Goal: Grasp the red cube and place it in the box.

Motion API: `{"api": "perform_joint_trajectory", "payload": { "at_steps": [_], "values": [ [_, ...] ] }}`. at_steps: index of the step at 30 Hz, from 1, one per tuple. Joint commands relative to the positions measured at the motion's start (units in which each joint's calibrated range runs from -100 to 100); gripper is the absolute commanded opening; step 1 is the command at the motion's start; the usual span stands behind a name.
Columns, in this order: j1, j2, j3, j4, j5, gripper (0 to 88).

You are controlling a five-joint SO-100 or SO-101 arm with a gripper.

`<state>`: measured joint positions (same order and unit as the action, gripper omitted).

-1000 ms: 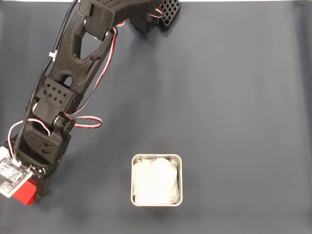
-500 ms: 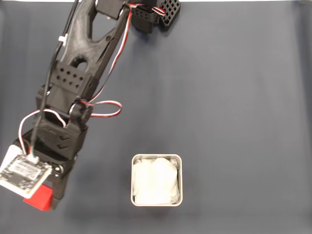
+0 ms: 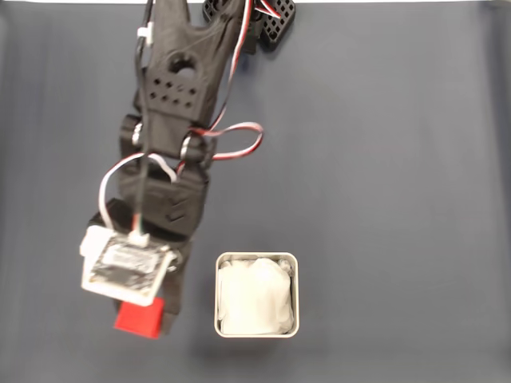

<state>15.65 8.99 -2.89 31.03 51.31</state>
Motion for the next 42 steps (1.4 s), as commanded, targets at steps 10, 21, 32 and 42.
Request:
{"api": "perform_joint_trajectory", "payload": {
  "at_steps": [10, 21, 32, 42],
  "values": [
    [-7.27, -15.57, 11.1, -0.29, 0.78, 0.0],
    [-10.75, -21.9, 20.32, -2.67, 2.0, 0.0],
    [-12.6, -23.72, 25.34, -6.19, 2.88, 0.0],
    [-13.52, -21.64, 25.79, -8.73, 2.74, 0.0]
  ]
}}
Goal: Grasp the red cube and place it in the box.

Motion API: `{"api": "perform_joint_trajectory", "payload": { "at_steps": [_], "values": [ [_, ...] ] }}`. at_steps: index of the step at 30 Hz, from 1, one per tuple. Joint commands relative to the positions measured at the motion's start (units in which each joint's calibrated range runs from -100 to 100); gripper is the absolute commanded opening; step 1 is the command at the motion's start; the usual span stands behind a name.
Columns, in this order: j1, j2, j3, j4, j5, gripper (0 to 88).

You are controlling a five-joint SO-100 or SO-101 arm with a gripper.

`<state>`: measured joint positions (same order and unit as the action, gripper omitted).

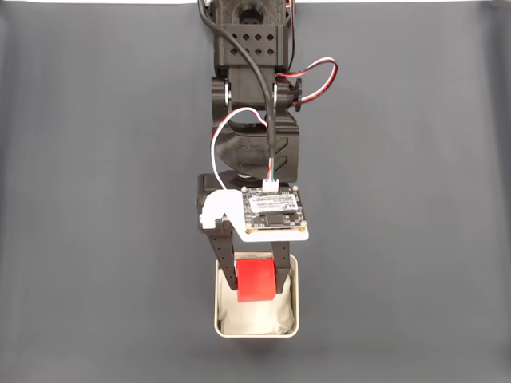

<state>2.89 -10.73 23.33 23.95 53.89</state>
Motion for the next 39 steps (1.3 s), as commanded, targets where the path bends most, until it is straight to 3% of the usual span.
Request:
{"api": "perform_joint_trajectory", "payload": {
  "at_steps": [1, 39],
  "values": [
    [-0.83, -1.75, -0.61, -1.65, 0.05, 0.0],
    [-0.19, 4.31, -0.06, -4.36, -2.69, 0.0]
  ]
}}
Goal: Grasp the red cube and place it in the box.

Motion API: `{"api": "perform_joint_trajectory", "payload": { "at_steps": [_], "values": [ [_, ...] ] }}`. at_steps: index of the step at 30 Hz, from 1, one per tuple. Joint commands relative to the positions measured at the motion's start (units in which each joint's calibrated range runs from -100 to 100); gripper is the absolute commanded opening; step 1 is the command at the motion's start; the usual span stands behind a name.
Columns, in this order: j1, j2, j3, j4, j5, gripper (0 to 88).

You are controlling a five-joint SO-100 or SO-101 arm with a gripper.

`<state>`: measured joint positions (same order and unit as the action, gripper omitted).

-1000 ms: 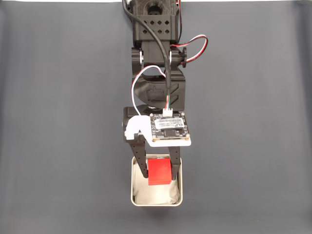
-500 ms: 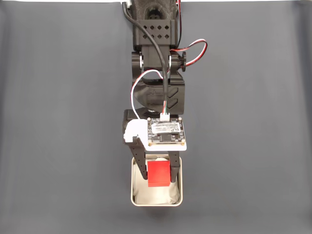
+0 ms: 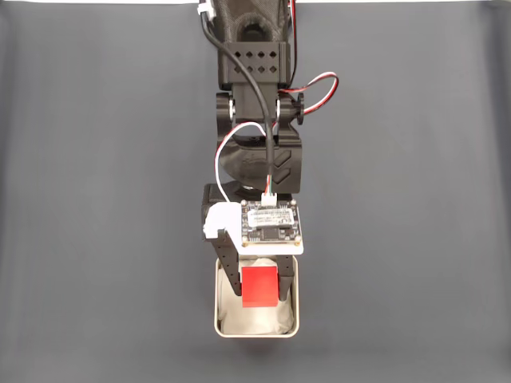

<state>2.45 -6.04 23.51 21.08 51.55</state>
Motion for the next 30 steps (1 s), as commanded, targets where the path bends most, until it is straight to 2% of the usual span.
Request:
{"api": "perform_joint_trajectory", "payload": {
  "at_steps": [1, 27, 30],
  "values": [
    [0.32, -0.38, -0.15, -1.49, -0.34, 0.0],
    [0.68, 0.66, -0.06, -1.74, -1.66, 0.4],
    [0.68, 0.58, -0.06, -1.74, -1.81, 6.9]
  ]
}}
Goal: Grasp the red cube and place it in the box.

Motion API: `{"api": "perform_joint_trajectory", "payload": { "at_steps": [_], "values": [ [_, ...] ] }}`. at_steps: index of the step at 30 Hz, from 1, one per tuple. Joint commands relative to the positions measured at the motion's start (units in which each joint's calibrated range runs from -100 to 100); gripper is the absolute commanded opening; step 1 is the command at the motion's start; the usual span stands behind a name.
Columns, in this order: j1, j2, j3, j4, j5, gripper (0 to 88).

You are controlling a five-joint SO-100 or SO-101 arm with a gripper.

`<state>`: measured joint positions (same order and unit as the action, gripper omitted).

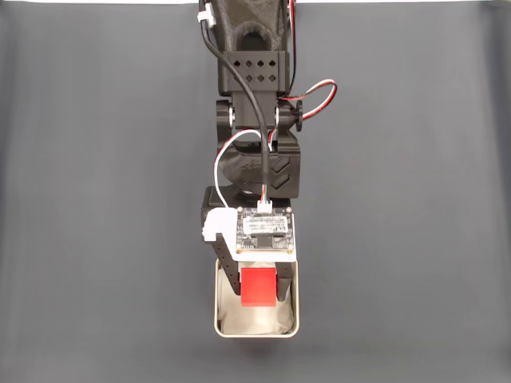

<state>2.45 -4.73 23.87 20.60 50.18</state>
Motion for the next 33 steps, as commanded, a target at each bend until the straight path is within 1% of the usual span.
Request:
{"api": "perform_joint_trajectory", "payload": {
  "at_steps": [1, 2, 4, 6, 8, 12, 33],
  "values": [
    [0.75, -0.81, -0.33, -1.26, -0.49, 12.8],
    [0.82, -0.9, -0.24, -1.26, -0.63, 20.4],
    [1.03, -1.07, -0.24, -1.1, -0.98, 31.5],
    [1.25, -1.25, -0.15, -0.77, -1.27, 39.0],
    [1.39, -1.42, 0.04, -0.77, -1.66, 43.0],
    [1.53, -1.68, 0.31, -0.85, -1.76, 45.7],
    [1.88, -1.77, 0.4, -2.24, -1.27, 46.0]
  ]
}}
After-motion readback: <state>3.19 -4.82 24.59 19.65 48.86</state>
